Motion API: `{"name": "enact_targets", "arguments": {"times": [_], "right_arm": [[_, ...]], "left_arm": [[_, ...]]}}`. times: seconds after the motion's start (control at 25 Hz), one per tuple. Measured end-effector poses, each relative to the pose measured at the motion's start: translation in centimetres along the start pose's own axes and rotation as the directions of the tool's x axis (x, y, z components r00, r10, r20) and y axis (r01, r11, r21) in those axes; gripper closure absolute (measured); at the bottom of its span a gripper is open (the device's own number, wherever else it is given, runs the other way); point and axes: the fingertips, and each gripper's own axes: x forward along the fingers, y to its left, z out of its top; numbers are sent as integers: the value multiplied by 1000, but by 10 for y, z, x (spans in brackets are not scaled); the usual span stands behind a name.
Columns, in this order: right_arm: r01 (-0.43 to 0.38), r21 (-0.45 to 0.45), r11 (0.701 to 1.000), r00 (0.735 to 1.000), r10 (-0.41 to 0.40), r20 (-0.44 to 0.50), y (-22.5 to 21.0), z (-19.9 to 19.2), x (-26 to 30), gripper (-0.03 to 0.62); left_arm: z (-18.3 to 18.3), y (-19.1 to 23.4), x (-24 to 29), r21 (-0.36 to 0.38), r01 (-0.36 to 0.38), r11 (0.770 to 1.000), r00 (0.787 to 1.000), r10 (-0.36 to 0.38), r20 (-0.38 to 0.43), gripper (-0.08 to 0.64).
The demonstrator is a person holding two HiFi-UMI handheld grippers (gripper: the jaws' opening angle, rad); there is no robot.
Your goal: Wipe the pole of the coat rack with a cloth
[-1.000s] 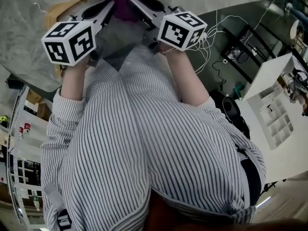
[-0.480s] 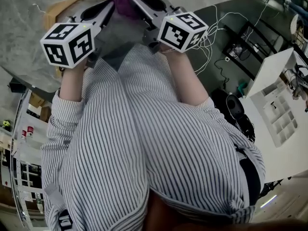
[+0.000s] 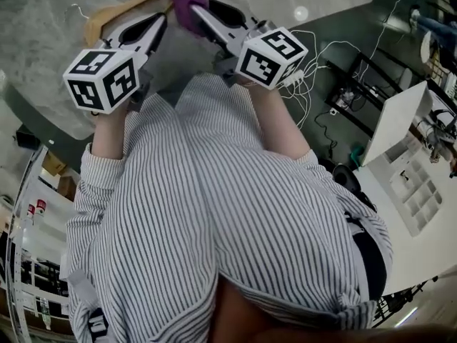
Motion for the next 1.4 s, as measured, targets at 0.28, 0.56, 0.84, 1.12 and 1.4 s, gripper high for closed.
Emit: {"name": "enact_targets", "arguments": {"times": [0.28, 0.56, 0.84, 1.12, 1.4], "right_arm": [[-139, -161, 977, 990, 140, -7, 59, 30, 22, 508], [-210, -298, 931, 978, 207, -41, 105, 53, 55, 508], [-230, -365, 902, 973, 217, -77, 144, 61, 77, 508], [-256, -400, 880, 967, 232, -109, 170, 50, 92, 508], [-198, -401, 895, 979, 203, -29, 174, 52, 84, 508]], "left_arm": [[33, 6, -49, 85, -96, 992, 989, 85, 117, 549], [57, 13, -101, 110, -170, 979, 955, 136, 263, 549], [61, 9, -142, 54, -178, 983, 908, 143, 394, 549], [61, 7, -161, 58, -215, 975, 874, 165, 457, 549], [59, 19, -183, -22, -272, 962, 818, 243, 522, 549]]}}
